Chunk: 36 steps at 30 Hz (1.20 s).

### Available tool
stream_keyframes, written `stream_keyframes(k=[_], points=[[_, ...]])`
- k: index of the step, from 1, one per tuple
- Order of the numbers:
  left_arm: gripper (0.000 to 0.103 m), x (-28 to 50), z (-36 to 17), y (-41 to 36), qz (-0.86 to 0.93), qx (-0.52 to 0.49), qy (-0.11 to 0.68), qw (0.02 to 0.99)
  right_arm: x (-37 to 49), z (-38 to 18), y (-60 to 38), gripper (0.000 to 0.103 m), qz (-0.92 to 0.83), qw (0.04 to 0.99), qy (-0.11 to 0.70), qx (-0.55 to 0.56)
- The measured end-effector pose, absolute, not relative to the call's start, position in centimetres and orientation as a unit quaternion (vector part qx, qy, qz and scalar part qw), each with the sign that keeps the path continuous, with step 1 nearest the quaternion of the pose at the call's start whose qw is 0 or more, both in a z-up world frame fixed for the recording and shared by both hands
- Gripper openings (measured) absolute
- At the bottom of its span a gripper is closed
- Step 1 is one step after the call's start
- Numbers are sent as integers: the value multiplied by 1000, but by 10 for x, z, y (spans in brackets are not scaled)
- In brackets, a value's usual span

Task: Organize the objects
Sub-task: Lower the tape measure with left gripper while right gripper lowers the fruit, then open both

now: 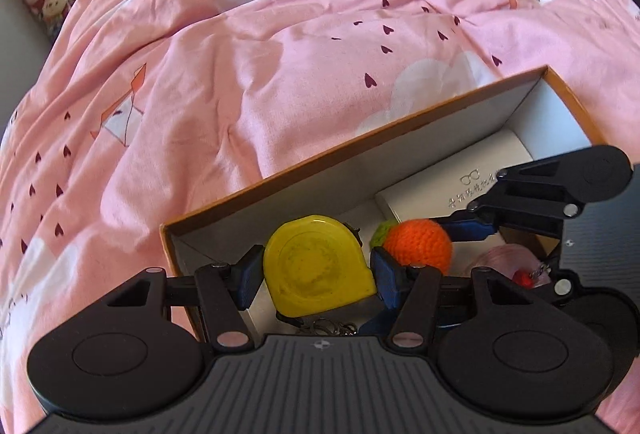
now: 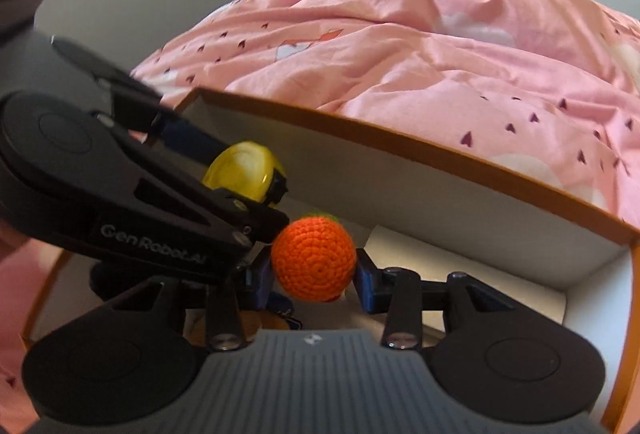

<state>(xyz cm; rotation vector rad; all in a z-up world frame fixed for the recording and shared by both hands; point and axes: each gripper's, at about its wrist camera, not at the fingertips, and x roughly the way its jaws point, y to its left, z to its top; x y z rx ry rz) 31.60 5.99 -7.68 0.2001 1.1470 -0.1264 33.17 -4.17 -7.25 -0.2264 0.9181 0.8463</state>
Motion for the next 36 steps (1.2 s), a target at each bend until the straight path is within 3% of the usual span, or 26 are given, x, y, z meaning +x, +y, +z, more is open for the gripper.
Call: stream_keyframes(k=[27,31,36], points=[[66,320,-82,54,-62,164,545,820,342,-75,-41,49,424,779,441,-140],[77,316,-82,51,-73,191,539,817,337,-70,-47,51,414,785,433,-158],[79,310,-75,51,-66,190,525,827,338,-63,-58,52,401,795,434,-137]])
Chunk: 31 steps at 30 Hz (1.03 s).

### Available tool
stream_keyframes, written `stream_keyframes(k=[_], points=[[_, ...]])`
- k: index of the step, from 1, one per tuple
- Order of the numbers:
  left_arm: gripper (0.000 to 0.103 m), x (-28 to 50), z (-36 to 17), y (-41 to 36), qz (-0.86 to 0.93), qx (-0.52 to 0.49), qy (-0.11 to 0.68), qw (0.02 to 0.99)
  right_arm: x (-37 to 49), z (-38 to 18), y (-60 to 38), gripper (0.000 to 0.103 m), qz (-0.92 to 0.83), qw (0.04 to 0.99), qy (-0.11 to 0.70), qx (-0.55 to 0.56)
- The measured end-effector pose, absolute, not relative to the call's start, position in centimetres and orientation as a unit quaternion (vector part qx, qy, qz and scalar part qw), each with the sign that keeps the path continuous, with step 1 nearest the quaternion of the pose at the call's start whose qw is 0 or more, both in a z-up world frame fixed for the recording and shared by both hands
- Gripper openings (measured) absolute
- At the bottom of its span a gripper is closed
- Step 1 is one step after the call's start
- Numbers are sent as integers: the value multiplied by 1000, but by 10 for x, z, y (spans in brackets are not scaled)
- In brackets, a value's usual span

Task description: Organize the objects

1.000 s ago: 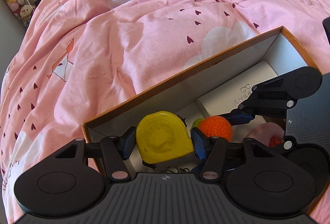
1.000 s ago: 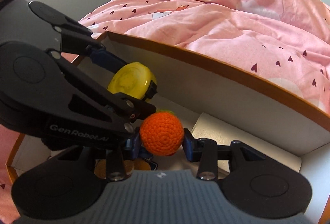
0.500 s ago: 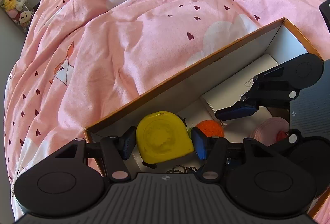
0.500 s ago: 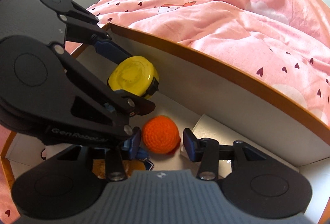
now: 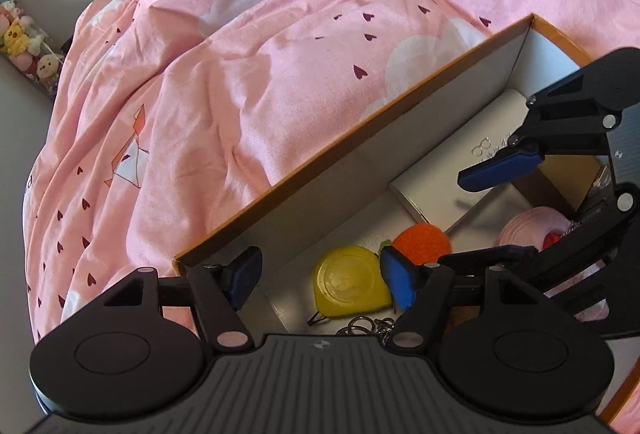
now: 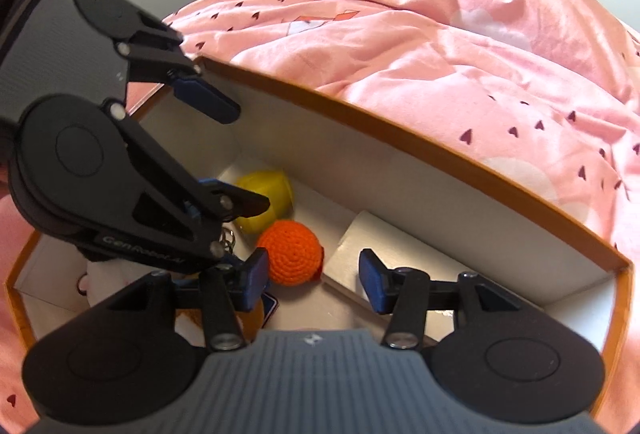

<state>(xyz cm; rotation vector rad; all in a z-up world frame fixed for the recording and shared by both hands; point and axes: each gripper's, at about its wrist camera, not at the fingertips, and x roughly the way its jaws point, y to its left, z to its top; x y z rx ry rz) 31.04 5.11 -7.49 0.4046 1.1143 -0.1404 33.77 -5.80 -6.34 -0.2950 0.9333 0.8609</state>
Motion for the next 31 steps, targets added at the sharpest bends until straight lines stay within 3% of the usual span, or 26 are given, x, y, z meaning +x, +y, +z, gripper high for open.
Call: stream_keyframes(k=[14,31], points=[[80,215,-12,28,1,128,441,888,268,-19,-108,62,302,846,434,-72],[80,130,-37,12,36,38,456,889,184,-17,-152,67,208,882,421,-33]])
